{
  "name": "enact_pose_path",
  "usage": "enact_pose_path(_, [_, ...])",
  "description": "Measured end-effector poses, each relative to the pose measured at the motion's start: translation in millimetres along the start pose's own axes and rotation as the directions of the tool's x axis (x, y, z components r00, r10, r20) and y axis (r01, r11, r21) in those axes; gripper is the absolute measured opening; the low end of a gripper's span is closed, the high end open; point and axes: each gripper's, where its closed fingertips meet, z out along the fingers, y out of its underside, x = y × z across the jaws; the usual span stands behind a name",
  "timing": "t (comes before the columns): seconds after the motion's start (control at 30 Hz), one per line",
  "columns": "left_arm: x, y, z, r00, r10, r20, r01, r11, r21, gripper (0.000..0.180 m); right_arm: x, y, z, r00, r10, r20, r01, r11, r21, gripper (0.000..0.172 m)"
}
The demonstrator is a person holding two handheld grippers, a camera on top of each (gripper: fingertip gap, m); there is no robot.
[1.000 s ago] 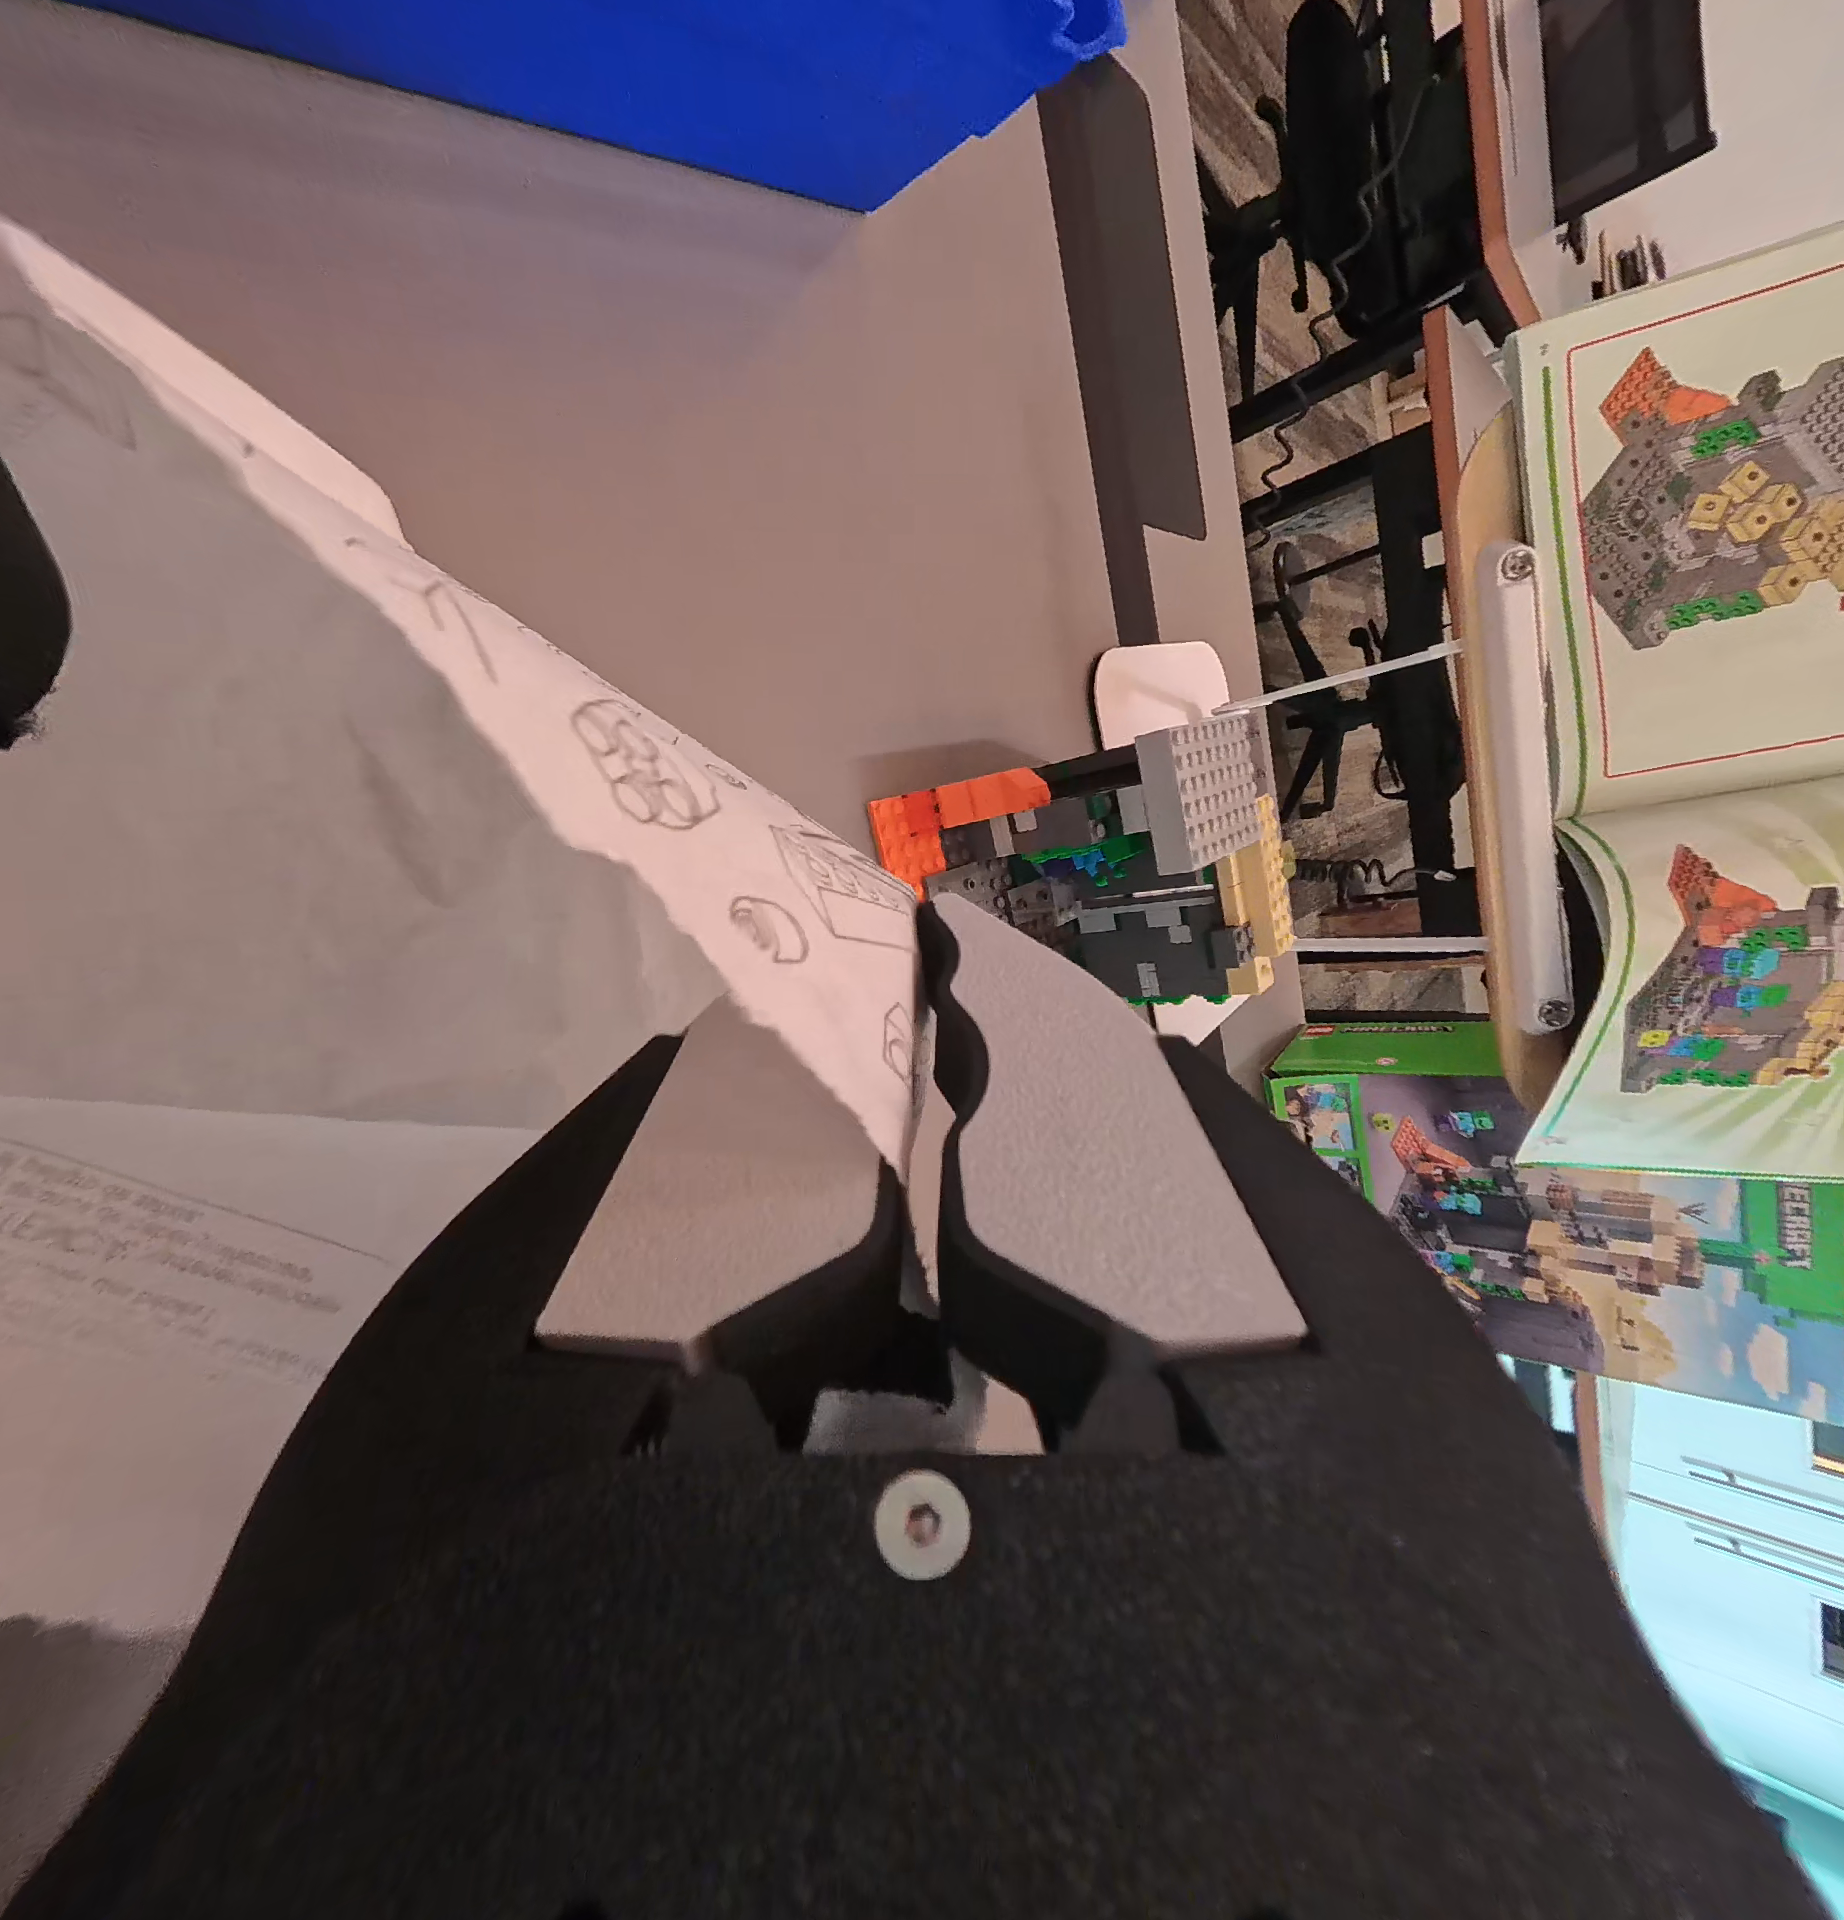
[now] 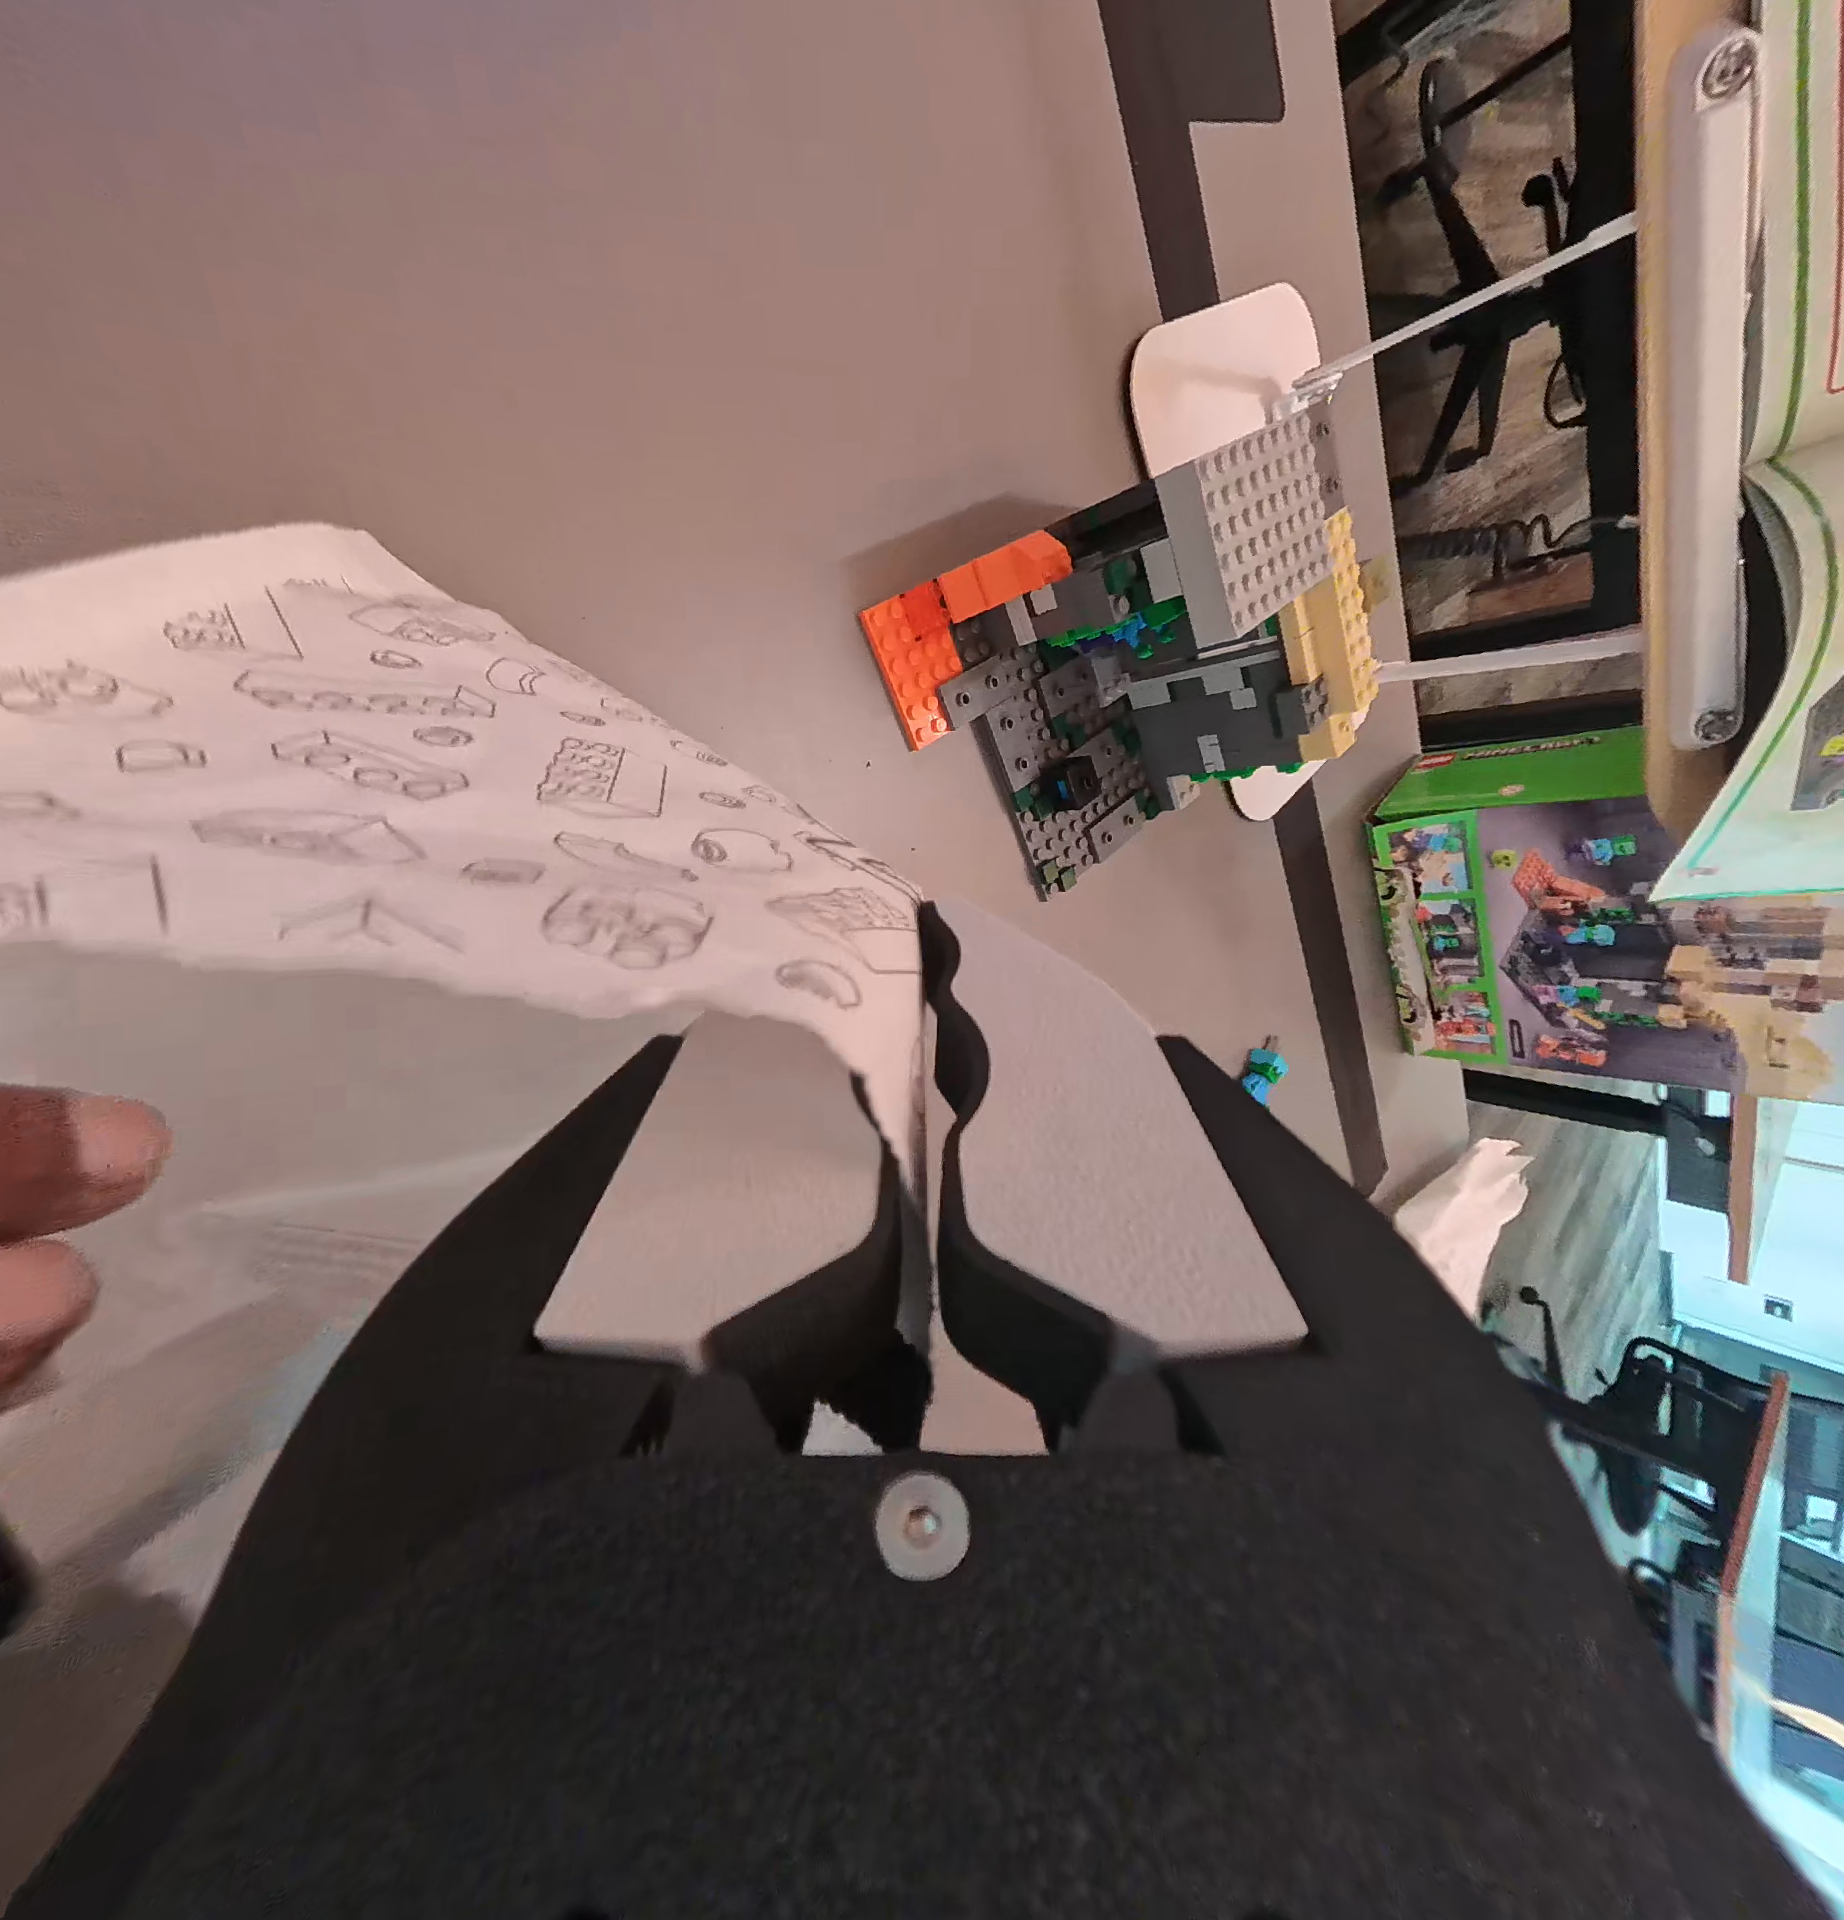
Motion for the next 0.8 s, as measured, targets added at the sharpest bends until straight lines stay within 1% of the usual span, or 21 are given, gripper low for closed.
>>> enact_pose_path(0.03, [-0.1,-1.7,3.6,0.999,-0.035,0.018,0.035,0.999,-0.009,0.039,1.2,0.7,-0.4,1.000,0.013,0.001,-0.013,1.000,-0.006,0.000])
enact_pose_path(0.1, [6.3,-6.0,8.1,0.997,-0.066,0.034,0.066,0.998,-0.011,0.046,4.4,3.1,-0.2,0.999,0.047,0.009,-0.047,0.999,-0.017,0.000])
enact_pose_path(0.17, [11.1,-10.0,9.8,0.996,-0.073,0.060,0.073,0.997,0.002,0.048,6.6,6.4,0.8,0.997,0.072,0.018,-0.071,0.997,-0.030,0.000])
enact_pose_path(0.23, [18.9,-10.4,9.2,0.996,-0.075,0.050,0.075,0.997,-0.001,0.056,9.0,9.5,2.3,0.996,0.083,0.014,-0.082,0.996,-0.043,0.000])
enact_pose_path(0.3, [22.0,-15.9,1.8,0.995,-0.082,0.058,0.080,0.996,0.037,0.056,10.3,11.8,3.1,0.996,0.089,0.013,-0.088,0.995,-0.053,0.000])
enact_pose_path(0.37, [13.9,-17.4,-5.0,0.989,-0.093,0.111,0.086,0.994,0.064,0.055,6.9,12.1,2.5,0.996,0.089,0.031,-0.087,0.995,-0.052,0.000])
enact_pose_path(0.4, [9.0,-14.8,-4.7,0.987,-0.090,0.132,0.083,0.995,0.057,0.054,4.5,11.5,1.9,0.995,0.090,0.040,-0.088,0.995,-0.050,0.000])
enact_pose_path(0.53, [6.6,0.9,14.0,0.992,-0.062,0.111,0.067,0.997,-0.044,0.053,-2.7,8.9,0.3,0.994,0.088,0.059,-0.084,0.994,-0.064,0.000])
enact_pose_path(0.63, [3.6,8.6,22.4,0.991,-0.006,0.136,0.020,0.995,-0.101,0.023,-3.9,6.2,-4.8,0.993,0.092,0.067,-0.089,0.994,-0.056,0.000])
enact_pose_path(0.7, [5.2,14.6,25.5,0.991,0.050,0.127,-0.034,0.992,-0.121,0.003,0.7,7.5,-7.4,0.994,0.091,0.053,-0.088,0.995,-0.051,0.000])
enact_pose_path(0.73, [3.6,15.3,25.3,0.989,0.065,0.136,-0.049,0.992,-0.118,0.000,1.5,8.8,-8.5,0.995,0.084,0.059,-0.081,0.996,-0.048,0.000])
enact_pose_path(0.8, [1.8,16.6,22.5,0.988,0.088,0.127,-0.073,0.990,-0.117,0.001,2.1,14.6,-8.2,0.996,0.055,0.071,-0.052,0.997,-0.052,0.001])
